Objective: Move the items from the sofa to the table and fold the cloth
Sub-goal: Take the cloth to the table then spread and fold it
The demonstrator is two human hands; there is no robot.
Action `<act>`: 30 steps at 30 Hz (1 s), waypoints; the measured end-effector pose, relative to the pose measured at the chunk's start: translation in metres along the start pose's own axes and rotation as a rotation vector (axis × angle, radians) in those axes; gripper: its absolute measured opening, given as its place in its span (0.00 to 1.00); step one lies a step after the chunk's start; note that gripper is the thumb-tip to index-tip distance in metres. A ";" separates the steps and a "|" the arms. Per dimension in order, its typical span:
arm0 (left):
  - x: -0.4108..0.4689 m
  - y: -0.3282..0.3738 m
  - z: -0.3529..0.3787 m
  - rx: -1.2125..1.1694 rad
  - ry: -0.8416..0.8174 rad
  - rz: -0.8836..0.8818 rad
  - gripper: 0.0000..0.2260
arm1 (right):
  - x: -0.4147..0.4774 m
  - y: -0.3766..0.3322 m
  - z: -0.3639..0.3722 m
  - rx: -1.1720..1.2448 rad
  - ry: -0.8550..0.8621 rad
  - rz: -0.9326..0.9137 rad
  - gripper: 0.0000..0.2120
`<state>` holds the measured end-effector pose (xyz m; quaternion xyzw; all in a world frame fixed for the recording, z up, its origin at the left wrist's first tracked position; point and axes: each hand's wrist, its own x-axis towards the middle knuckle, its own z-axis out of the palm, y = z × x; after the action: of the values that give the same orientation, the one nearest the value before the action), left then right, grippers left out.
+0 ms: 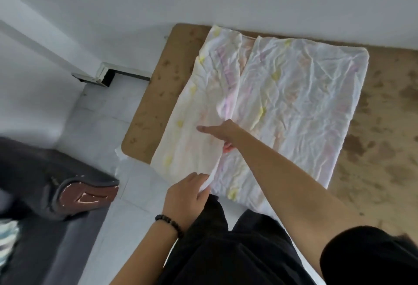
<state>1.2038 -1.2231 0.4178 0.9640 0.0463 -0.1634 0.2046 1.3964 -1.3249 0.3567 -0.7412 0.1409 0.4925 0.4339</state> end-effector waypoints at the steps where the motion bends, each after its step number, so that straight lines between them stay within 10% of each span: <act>1: -0.007 0.007 0.005 -0.030 0.004 -0.029 0.10 | -0.001 0.004 0.002 -0.106 -0.022 -0.029 0.29; 4: -0.020 0.016 0.018 -0.084 0.026 -0.110 0.13 | -0.002 0.012 -0.003 -0.261 0.105 -0.155 0.03; 14: -0.007 0.072 0.067 -0.284 0.018 -0.070 0.09 | -0.048 0.056 -0.113 0.668 0.195 -0.498 0.10; 23: 0.006 0.129 0.143 -0.410 -0.676 0.242 0.15 | -0.030 0.185 -0.147 0.470 0.724 -0.008 0.25; 30: 0.030 0.058 0.123 0.063 -0.329 0.296 0.21 | -0.070 0.202 -0.103 0.469 0.666 0.011 0.28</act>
<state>1.2050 -1.3255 0.3234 0.9266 -0.1349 -0.2879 0.2009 1.2975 -1.5387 0.3283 -0.7403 0.3862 0.1823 0.5193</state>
